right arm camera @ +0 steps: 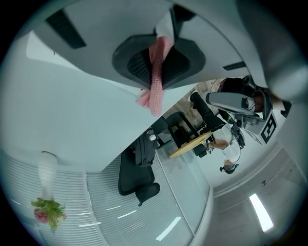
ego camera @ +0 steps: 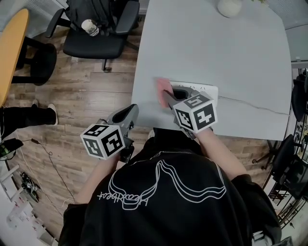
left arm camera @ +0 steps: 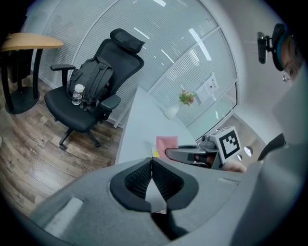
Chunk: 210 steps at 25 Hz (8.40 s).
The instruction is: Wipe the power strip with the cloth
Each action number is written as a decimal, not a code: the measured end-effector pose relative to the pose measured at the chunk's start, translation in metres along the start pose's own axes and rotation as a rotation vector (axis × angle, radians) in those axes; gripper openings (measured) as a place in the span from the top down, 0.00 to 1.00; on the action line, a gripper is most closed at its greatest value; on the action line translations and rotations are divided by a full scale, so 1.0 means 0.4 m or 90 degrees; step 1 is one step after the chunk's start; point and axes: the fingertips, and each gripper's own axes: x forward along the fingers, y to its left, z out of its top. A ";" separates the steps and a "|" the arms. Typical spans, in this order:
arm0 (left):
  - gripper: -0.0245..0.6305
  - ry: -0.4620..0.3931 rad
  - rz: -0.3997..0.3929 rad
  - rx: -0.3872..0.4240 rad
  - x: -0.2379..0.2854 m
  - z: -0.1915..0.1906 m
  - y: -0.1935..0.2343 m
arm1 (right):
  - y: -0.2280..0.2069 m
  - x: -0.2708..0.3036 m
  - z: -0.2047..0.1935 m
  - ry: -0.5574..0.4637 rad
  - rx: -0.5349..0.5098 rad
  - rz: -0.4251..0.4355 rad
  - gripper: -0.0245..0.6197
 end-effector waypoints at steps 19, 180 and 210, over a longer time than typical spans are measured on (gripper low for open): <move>0.94 0.010 -0.017 0.007 0.019 -0.008 -0.014 | -0.060 -0.042 -0.027 -0.005 0.032 -0.043 0.90; 0.94 0.058 -0.043 0.032 0.077 -0.057 -0.082 | -0.180 -0.170 -0.117 -0.038 0.098 -0.113 0.90; 0.94 0.100 -0.090 0.090 0.138 -0.085 -0.193 | -0.358 -0.362 -0.244 -0.103 0.193 -0.261 0.90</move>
